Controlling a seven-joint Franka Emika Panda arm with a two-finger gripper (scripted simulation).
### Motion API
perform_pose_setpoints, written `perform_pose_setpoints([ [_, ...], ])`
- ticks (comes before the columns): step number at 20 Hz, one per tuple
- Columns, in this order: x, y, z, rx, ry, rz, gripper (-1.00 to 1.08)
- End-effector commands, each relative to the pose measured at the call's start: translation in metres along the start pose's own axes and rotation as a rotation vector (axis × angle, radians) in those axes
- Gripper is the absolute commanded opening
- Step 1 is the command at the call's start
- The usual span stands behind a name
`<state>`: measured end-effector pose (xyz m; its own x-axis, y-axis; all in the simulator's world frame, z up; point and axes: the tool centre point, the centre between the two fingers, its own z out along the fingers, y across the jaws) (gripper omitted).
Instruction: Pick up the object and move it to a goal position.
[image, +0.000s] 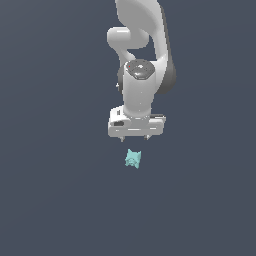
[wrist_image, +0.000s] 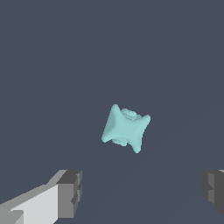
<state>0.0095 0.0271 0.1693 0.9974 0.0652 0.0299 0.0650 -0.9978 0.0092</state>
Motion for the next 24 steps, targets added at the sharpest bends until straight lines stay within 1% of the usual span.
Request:
perform_pose_setpoints([
  [1,0.000,0.000,0.000,0.000,0.000,0.000,1.00],
  [13,0.000,-0.016,-0.001,-0.003,-0.007,-0.082,1.00],
  [19,0.001,-0.014,0.004,-0.001,-0.009,-0.052,1.00],
  [24,0.006,-0.011,0.017,0.002,-0.013,0.015,1.00],
])
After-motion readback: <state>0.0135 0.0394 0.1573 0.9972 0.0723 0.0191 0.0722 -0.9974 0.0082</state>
